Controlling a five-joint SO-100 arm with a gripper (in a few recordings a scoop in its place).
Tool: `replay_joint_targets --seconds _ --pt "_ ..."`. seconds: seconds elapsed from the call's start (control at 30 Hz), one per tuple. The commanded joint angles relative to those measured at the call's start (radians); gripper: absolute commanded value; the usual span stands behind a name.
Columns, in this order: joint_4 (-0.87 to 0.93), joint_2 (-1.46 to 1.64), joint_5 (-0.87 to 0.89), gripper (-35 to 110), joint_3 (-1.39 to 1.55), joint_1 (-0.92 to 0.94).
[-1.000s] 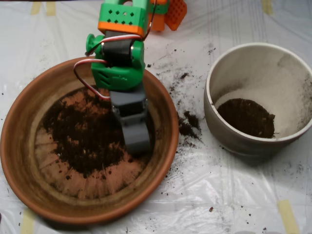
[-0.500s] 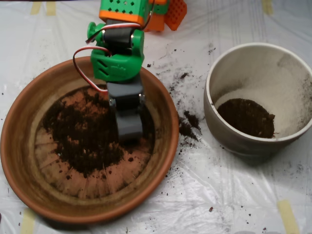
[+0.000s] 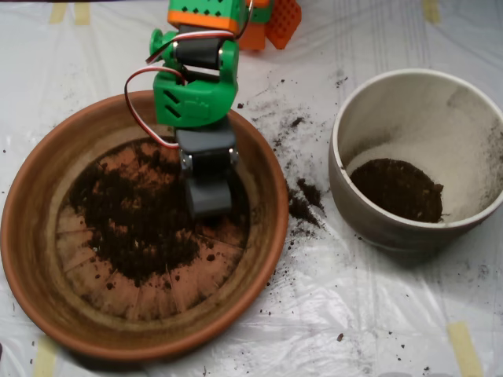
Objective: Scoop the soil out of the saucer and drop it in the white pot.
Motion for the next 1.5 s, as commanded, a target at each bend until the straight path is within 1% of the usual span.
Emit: replay_joint_targets --seconds 0.0,0.13,0.3,0.4,0.5,0.7,0.97,1.07,1.23,1.4,1.47 --pt "0.008 -0.032 0.021 -1 -0.121 0.017" --pt "-0.049 0.005 0.095 -1 -0.169 0.048" --pt "-0.193 0.130 0.201 -1 -0.069 0.055" --pt "-0.242 0.265 0.275 -1 0.011 0.069" --pt "-0.221 0.403 0.314 -1 0.046 0.074" --pt "-0.023 0.620 0.305 -1 -0.006 -0.015" --pt "0.298 0.726 0.308 -1 -0.298 -0.209" --pt "0.407 0.681 0.313 -1 -0.463 -0.295" --pt "0.565 0.515 0.301 -1 -0.715 -0.440" --pt "0.650 0.396 0.279 0 -0.796 -0.569" --pt "0.658 0.376 0.287 1 -0.784 -0.606"
